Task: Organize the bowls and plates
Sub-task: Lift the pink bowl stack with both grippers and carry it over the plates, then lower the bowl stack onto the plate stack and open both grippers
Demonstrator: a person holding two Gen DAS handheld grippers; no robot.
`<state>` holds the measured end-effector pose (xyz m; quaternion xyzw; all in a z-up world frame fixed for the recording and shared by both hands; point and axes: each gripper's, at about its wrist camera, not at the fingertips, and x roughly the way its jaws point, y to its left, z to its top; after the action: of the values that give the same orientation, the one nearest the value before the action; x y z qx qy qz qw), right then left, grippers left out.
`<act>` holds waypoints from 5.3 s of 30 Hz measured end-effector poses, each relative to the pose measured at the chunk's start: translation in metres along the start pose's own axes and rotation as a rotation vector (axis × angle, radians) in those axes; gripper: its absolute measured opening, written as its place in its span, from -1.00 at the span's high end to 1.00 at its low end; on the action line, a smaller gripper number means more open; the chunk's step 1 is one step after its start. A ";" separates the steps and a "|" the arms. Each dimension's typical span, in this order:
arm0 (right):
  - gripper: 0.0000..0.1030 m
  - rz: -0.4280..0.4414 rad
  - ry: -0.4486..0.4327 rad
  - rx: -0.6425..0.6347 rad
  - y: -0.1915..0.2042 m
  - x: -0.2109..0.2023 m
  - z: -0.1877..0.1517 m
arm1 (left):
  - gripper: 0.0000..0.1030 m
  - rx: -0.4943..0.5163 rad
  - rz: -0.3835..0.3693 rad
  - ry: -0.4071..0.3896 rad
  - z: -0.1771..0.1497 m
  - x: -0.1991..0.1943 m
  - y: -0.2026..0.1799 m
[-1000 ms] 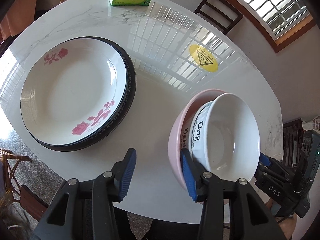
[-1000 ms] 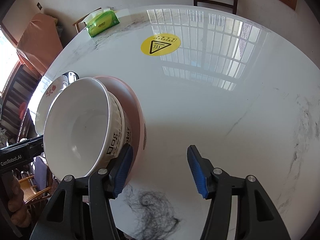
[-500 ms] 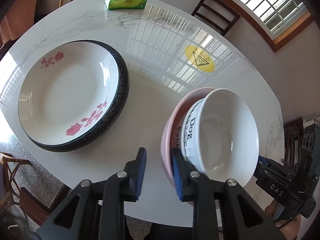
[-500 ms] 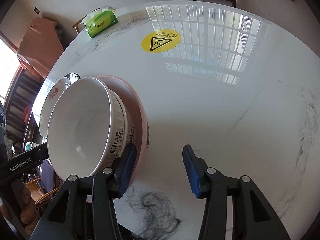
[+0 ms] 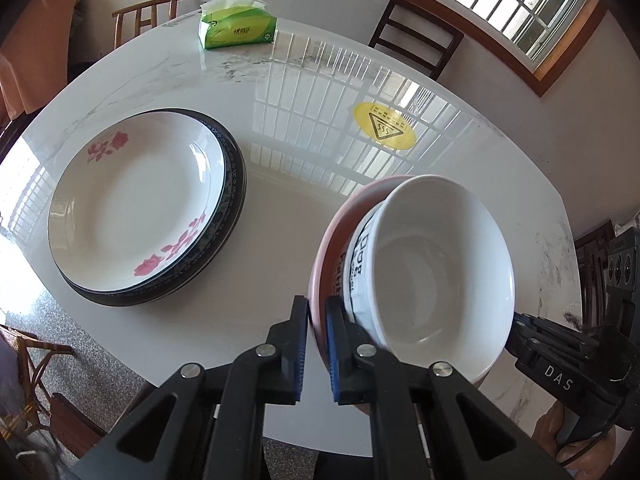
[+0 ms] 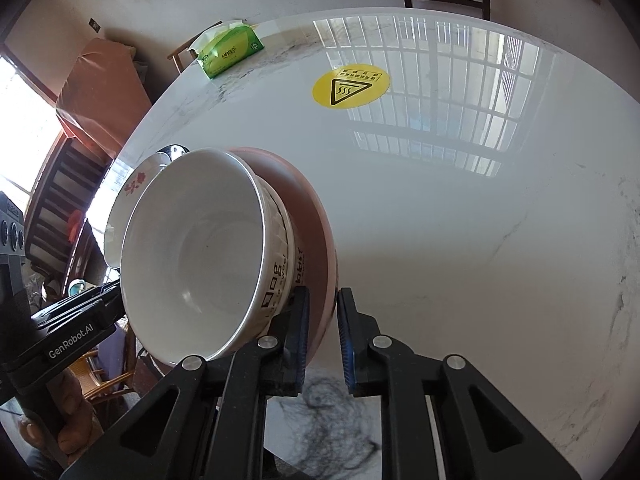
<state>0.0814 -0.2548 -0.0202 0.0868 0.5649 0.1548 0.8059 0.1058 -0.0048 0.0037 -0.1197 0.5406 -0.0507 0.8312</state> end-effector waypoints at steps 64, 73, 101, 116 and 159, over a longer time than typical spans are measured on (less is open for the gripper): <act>0.68 0.069 -0.017 -0.083 0.105 -0.013 0.021 | 0.90 -0.102 0.069 -0.165 0.021 -0.089 0.084; 0.68 0.087 -0.004 -0.129 0.139 -0.001 0.035 | 0.90 -0.146 0.093 -0.182 0.030 -0.097 0.116; 0.67 0.115 0.052 -0.202 0.186 0.035 0.061 | 0.90 -0.231 0.122 -0.162 0.055 -0.084 0.177; 0.67 0.109 0.074 -0.198 0.194 0.048 0.068 | 0.90 -0.243 0.128 -0.127 0.062 -0.064 0.192; -0.34 0.127 -0.449 -0.199 0.180 -0.005 0.005 | 0.22 -0.118 0.285 -0.472 -0.009 -0.080 0.169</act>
<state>0.0576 -0.0874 0.0428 0.0745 0.3469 0.2370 0.9044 0.0569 0.1744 0.0284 -0.0992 0.3456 0.1272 0.9244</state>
